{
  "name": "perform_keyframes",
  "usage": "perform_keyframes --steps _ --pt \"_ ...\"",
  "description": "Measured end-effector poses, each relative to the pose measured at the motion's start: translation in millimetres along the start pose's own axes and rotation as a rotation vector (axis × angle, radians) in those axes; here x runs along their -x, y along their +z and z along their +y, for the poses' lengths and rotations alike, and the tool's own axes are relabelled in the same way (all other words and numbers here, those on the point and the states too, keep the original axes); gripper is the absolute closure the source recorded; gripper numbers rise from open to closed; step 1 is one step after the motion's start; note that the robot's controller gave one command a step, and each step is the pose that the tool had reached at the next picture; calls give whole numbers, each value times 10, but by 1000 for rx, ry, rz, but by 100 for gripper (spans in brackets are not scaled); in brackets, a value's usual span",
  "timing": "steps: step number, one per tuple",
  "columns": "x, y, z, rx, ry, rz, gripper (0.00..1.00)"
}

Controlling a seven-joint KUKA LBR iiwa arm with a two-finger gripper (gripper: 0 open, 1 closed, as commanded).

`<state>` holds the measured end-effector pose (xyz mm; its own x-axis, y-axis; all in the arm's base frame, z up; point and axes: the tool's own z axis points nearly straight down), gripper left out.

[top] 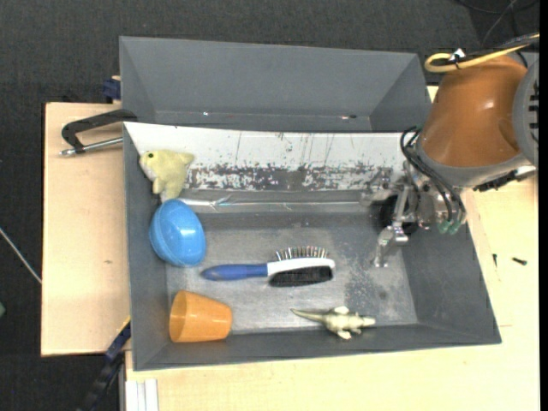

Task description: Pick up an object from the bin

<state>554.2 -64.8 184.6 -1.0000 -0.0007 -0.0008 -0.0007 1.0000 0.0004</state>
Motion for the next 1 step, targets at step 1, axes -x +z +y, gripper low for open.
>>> perform_keyframes --steps 1 --pt "-196 436 979 5 41 5 0"
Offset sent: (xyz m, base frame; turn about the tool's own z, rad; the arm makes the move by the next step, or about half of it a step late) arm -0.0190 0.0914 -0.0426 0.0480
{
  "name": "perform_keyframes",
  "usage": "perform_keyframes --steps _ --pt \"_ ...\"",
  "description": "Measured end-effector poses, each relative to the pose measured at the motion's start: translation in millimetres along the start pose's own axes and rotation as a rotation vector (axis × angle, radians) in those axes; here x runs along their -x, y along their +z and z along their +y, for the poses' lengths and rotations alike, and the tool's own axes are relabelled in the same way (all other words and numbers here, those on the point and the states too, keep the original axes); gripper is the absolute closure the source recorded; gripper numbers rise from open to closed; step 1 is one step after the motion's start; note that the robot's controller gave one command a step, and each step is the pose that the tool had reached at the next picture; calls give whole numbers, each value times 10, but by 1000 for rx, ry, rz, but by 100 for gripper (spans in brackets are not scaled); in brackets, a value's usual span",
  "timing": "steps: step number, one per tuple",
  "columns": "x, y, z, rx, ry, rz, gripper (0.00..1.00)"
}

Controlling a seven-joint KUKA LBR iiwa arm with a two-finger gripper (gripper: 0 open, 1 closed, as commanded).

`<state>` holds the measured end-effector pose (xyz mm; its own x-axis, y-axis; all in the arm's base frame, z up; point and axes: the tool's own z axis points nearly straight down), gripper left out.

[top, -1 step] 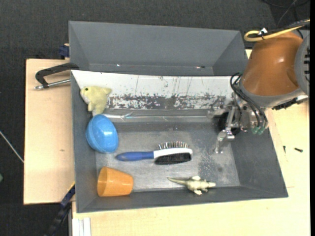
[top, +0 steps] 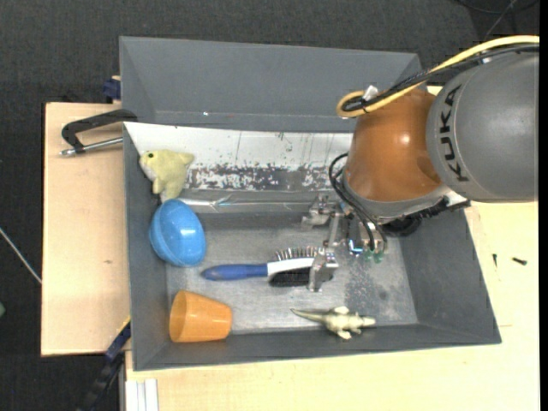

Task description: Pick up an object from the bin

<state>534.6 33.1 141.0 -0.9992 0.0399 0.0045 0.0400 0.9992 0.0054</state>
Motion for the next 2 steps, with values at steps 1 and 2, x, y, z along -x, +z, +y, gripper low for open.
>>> perform_keyframes --steps 1,2 --pt "-60 647 -68 -5 -72 -2 0" --pt "-45 618 -68 -5 -72 -7 100"
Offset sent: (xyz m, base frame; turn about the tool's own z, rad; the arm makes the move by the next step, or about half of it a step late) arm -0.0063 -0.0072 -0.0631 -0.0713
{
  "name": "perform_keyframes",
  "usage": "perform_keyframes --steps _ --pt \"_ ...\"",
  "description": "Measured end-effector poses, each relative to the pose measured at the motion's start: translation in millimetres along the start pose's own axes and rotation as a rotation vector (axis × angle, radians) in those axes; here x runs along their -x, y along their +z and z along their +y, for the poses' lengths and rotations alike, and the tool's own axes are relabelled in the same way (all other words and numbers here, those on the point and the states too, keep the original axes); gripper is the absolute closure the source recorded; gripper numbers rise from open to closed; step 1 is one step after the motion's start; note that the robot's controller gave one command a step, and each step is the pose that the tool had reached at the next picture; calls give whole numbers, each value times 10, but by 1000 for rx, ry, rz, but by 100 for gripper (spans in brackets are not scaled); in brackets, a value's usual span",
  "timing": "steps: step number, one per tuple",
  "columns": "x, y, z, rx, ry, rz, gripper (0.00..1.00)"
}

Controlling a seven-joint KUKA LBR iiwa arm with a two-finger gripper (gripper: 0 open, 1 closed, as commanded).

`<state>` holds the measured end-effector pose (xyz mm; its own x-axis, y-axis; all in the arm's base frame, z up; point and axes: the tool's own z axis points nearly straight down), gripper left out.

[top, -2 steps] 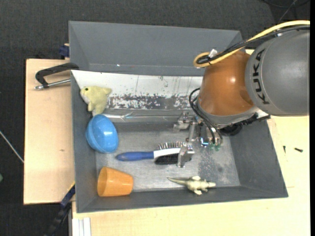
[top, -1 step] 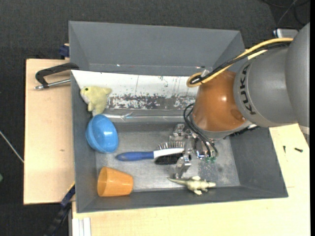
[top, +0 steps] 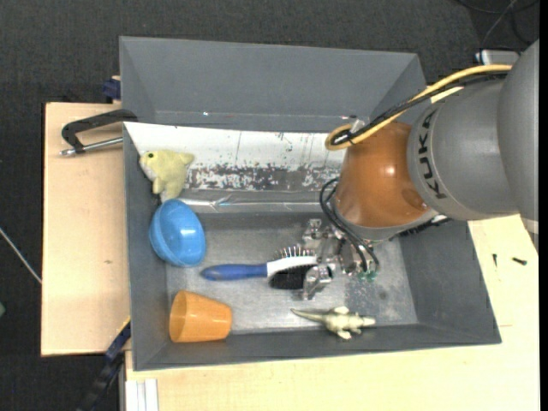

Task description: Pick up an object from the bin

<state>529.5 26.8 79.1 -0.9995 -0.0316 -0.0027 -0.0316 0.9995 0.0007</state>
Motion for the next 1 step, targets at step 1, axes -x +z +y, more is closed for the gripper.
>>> perform_keyframes --steps 1 --pt "-62 -1528 28 1 46 -11 100"
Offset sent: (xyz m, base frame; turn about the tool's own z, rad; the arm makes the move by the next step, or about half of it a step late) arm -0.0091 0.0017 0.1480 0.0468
